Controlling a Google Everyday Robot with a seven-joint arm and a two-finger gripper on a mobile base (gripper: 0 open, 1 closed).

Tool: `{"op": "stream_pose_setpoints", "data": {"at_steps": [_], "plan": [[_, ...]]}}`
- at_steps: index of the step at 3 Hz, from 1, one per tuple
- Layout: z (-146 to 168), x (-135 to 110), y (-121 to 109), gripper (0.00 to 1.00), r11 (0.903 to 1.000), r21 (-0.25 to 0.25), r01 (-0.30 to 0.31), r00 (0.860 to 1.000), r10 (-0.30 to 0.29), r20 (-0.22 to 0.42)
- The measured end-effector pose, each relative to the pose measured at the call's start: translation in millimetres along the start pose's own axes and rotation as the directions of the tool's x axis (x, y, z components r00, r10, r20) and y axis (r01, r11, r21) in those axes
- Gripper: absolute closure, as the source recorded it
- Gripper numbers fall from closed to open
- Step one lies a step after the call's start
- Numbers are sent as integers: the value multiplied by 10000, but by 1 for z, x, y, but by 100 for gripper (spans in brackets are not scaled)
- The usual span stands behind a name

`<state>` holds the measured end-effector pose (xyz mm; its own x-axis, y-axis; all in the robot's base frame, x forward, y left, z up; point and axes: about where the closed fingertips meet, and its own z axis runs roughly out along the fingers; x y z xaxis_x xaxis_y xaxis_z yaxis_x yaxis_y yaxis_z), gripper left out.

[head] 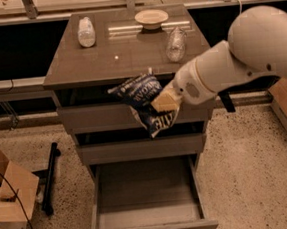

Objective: Pick blue chip bag from bottom drawer and place on counter

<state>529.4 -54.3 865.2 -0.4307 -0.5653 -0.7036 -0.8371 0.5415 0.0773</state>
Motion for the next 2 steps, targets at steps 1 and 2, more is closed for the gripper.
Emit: {"op": "stream_pose_setpoints", "data": {"at_steps": [1, 2], "plan": [[-10, -49, -49, 100, 9961, 540, 702, 9940, -744, 804], [-5, -89, -95, 100, 9904, 712, 1181, 9829, -1268, 1338]]}}
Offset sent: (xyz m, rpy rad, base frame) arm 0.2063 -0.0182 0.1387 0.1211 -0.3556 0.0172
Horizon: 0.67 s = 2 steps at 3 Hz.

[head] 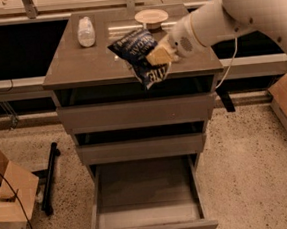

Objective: Pick blue chip bag from bottom drawer and place on counter

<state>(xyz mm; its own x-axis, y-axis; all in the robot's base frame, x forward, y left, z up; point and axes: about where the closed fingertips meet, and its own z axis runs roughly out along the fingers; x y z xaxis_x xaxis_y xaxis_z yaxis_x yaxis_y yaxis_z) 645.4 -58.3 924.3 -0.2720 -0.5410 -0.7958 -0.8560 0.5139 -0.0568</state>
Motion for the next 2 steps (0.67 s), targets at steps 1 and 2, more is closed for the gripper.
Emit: {"op": "stream_pose_setpoints", "data": {"at_steps": [1, 2], "plan": [[16, -36, -50, 100, 9992, 320, 244, 9960, -270, 847], [38, -71, -95, 100, 9973, 688, 237, 9820, -361, 1854]]}}
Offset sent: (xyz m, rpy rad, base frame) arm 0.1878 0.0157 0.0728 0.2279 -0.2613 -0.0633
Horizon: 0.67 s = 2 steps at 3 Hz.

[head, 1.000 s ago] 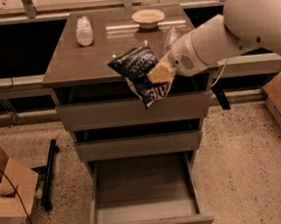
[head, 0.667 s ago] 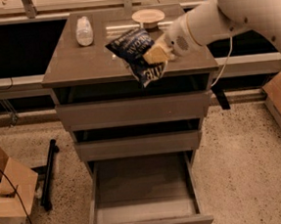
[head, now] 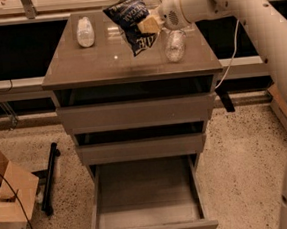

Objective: Pick blue chip bag from bottom drawer and place on counter

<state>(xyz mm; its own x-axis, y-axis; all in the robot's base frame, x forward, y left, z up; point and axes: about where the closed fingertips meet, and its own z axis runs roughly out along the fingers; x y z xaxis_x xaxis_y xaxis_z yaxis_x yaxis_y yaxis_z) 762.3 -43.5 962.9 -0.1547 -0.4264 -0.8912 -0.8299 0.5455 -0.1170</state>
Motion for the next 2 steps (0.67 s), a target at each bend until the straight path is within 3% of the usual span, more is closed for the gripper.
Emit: {"op": "stream_pose_setpoints", "data": {"at_steps": [1, 2], "plan": [[34, -13, -29, 82, 9994, 296, -152, 9987, 138, 497], [71, -14, -47, 58, 9983, 376, -455, 9969, 430, 652]]}}
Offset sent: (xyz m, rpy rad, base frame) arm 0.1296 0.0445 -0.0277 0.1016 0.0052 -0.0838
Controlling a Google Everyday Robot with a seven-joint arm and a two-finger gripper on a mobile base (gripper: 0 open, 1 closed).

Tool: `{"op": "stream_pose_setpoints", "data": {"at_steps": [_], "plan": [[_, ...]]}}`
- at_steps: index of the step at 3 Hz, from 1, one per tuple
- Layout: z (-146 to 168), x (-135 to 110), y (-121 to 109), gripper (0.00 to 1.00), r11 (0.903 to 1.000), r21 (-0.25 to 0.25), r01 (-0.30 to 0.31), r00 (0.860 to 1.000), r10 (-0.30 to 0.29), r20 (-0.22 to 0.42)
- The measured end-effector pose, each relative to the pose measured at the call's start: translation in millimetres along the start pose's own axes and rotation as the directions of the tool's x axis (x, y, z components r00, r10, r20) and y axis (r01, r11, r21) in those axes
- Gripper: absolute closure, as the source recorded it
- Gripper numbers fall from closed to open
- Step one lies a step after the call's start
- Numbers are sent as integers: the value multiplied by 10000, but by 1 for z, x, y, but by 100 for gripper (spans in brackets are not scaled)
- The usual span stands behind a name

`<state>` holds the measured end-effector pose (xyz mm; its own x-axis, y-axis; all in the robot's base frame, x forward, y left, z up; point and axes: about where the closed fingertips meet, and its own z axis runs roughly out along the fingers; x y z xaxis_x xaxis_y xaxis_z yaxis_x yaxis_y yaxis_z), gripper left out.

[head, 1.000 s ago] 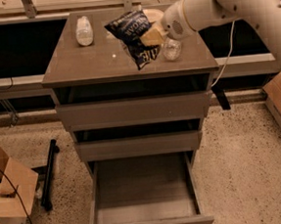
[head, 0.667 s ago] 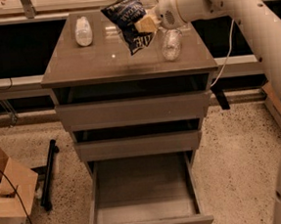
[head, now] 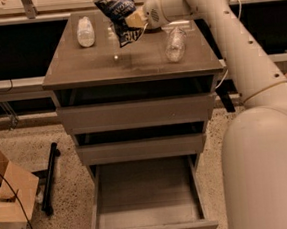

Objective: Pick blue chip bag from bottom drawer and place on counter

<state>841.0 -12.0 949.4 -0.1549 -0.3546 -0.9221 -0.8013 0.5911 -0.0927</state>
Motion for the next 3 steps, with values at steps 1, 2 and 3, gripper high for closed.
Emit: {"op": "stream_pose_setpoints", "data": {"at_steps": [1, 2, 3], "plan": [[26, 3, -3, 34, 9997, -146, -171, 9999, 171, 25], [28, 2, -2, 13, 9997, -167, -170, 9998, 171, 42], [31, 3, 0, 0, 9996, -211, -175, 9998, 175, 24]]}}
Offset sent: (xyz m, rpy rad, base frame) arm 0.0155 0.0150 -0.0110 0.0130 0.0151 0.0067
